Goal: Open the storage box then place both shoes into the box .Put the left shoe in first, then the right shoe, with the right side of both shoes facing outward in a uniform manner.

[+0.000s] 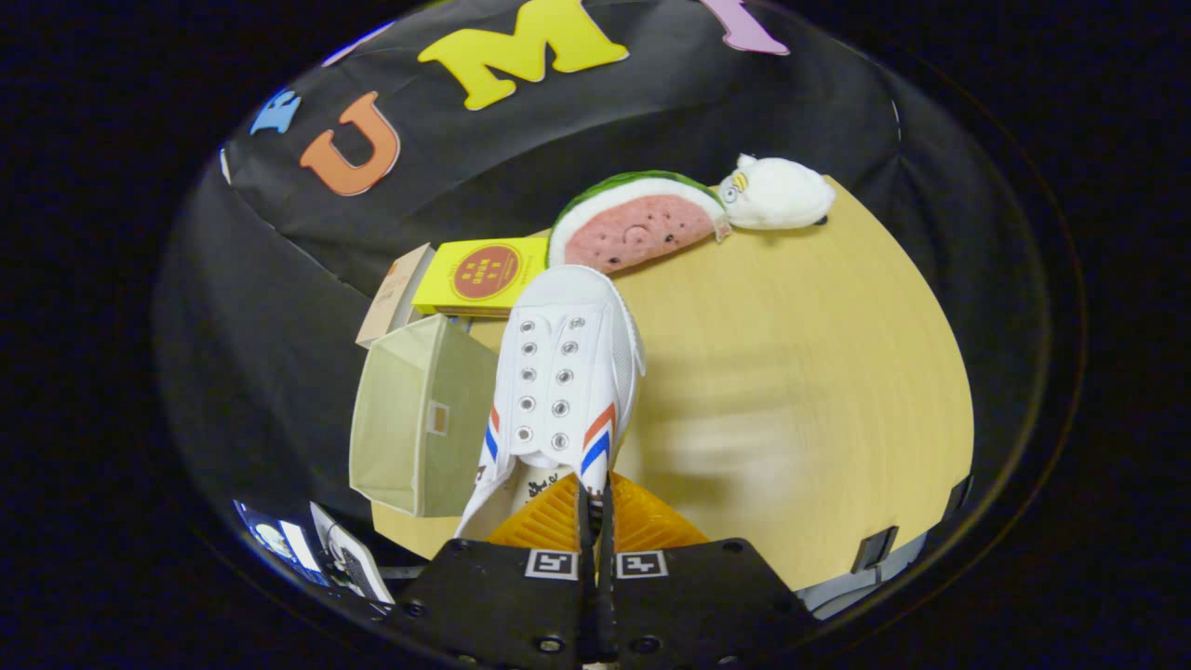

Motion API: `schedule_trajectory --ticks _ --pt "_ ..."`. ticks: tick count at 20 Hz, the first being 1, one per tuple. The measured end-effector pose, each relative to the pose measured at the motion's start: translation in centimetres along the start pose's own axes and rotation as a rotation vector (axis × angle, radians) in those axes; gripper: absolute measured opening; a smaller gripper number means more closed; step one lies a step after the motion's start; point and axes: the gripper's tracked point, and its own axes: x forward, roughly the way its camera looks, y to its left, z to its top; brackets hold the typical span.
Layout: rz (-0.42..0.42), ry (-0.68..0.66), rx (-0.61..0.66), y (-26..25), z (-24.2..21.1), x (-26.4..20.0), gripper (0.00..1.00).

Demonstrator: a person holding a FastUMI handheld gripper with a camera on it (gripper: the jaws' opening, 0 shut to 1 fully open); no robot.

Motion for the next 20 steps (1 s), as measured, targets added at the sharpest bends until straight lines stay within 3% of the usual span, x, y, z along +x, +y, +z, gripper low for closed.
schedule_trajectory --ticks 6,10,20 --pt "0.053 0.01 -0.042 13.6 -1.1 1.2 0.0" --pt "0.023 0.009 -0.029 19.4 -2.2 5.3 0.0" --pt "-0.266 -0.056 -0.082 19.3 -3.3 14.6 0.0"
